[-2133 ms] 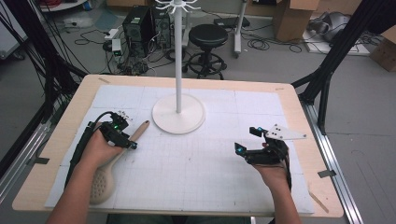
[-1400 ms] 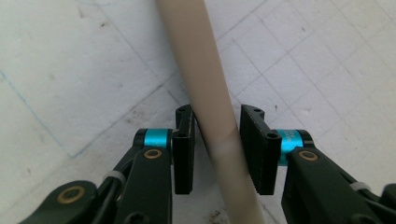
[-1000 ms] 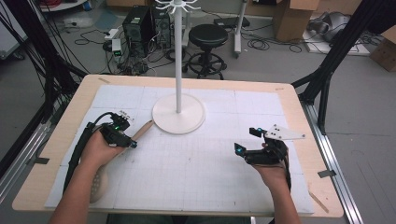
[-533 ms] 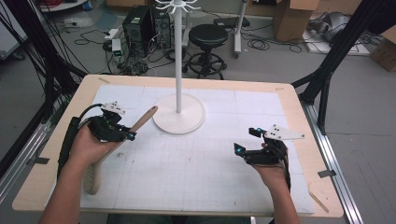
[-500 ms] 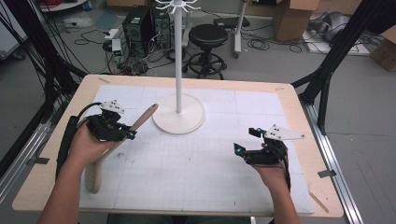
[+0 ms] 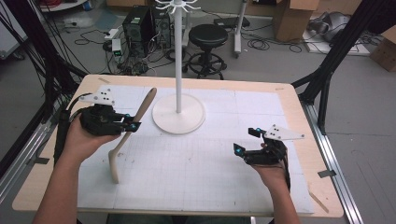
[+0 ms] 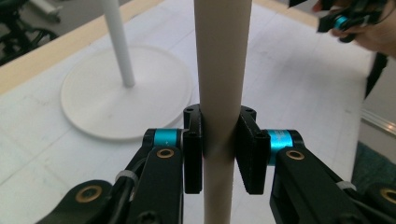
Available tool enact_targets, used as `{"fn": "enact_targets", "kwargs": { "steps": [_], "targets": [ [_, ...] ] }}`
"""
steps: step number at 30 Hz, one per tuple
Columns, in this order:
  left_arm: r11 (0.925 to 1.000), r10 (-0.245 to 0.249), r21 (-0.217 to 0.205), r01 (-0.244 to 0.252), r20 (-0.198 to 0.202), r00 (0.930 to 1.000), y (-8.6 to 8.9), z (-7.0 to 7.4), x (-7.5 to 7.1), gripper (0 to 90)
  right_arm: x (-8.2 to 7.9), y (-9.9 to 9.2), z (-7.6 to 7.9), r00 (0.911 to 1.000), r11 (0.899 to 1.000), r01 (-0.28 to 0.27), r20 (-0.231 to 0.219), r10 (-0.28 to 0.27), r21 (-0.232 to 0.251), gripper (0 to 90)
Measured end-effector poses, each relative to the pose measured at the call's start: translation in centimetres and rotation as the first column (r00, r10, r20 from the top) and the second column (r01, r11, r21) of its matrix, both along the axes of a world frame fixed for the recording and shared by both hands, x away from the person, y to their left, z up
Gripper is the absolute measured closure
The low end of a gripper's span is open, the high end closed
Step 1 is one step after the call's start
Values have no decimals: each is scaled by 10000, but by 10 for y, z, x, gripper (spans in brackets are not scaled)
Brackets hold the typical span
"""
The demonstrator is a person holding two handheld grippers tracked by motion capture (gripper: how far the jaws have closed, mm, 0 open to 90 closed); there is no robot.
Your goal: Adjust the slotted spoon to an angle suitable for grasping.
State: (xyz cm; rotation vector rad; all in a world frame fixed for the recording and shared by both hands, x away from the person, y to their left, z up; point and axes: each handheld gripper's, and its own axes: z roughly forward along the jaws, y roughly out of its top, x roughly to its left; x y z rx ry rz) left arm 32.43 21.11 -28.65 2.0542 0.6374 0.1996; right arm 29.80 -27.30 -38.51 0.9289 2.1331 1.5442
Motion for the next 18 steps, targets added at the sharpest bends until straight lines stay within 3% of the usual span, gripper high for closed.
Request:
{"fn": "enact_targets", "kwargs": {
  "steps": [2,9,15,18],
  "targets": [
    [9995,-252,-200,256,217,9994,-4,6,1,744,-1,0,0,10000,10000,22,-42,-22,55,102],
    [9956,-705,-589,729,414,9967,-15,12,6,743,0,-1,2,10000,9998,13,17,-13,222,101],
    [9862,-1329,-902,1391,712,9886,-23,14,11,743,2,-4,4,10000,9992,58,59,-60,407,101],
    [9846,-1461,-852,1529,807,9860,-27,15,11,743,2,-4,4,9999,9991,68,99,-72,416,101]
  ]
}}
